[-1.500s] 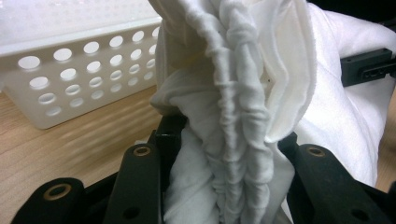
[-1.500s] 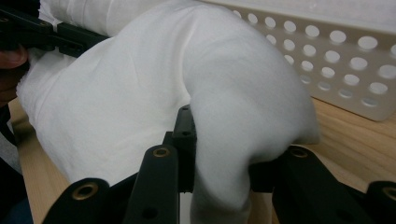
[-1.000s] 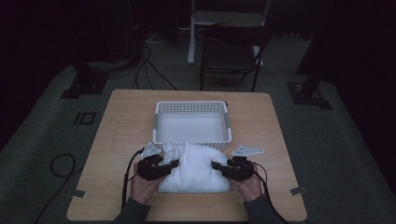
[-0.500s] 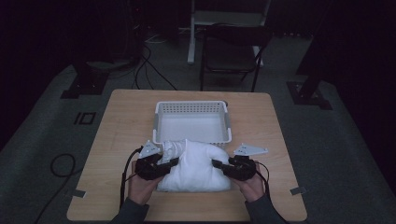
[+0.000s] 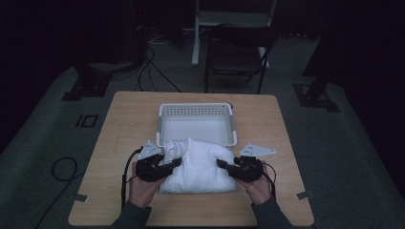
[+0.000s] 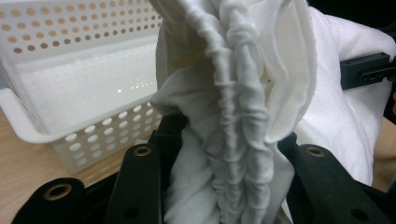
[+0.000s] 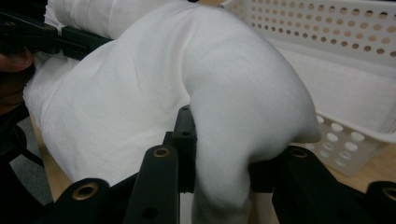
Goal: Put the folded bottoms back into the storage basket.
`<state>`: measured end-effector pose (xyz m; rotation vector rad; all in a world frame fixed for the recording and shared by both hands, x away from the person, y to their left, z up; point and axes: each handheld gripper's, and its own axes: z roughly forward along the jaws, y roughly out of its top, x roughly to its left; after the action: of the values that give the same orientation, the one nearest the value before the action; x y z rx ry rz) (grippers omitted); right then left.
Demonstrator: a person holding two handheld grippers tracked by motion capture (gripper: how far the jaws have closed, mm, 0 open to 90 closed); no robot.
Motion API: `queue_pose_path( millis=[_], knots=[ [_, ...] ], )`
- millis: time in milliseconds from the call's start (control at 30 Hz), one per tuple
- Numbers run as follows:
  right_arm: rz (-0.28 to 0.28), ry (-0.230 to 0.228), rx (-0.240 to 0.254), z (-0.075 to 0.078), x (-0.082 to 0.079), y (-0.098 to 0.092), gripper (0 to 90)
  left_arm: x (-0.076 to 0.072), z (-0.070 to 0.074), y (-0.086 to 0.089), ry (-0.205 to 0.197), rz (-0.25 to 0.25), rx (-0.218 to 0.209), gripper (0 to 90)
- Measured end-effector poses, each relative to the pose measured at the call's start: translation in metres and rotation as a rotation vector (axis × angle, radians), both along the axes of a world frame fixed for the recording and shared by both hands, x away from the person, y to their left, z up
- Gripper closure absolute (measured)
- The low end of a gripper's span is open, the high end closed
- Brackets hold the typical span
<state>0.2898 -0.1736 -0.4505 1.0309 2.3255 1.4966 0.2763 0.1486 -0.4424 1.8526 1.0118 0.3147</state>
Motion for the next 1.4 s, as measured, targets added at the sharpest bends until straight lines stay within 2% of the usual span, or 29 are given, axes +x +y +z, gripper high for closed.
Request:
queue_pose_path(
  millis=[167,300,467,733,900,1100,1400],
  knots=[
    [0.004,-0.008,0.009,0.005,0.002,0.000,70.5,0.001,0.004,0.001,-0.010,0.001,-0.003,59.6],
    [0.004,-0.031,0.006,0.015,0.005,0.001,70.5,0.004,0.014,0.001,-0.032,0.003,-0.001,59.6],
    [0.006,-0.034,0.016,0.022,0.009,0.000,70.5,0.006,0.022,0.000,-0.047,0.001,0.010,59.6],
    [0.002,-0.061,0.020,0.032,0.011,0.000,70.5,0.010,0.033,0.001,-0.068,0.003,0.000,59.6],
    [-0.003,-0.078,0.019,0.039,0.016,0.002,70.5,0.018,0.038,0.003,-0.077,0.007,-0.008,59.6],
    [-0.016,-0.106,-0.005,0.048,0.021,0.007,70.5,0.026,0.043,0.006,-0.077,0.011,-0.024,59.7],
    [-0.044,-0.134,0.008,0.058,0.034,0.011,70.6,0.039,0.052,0.008,-0.105,0.032,-0.033,59.7]
  ],
)
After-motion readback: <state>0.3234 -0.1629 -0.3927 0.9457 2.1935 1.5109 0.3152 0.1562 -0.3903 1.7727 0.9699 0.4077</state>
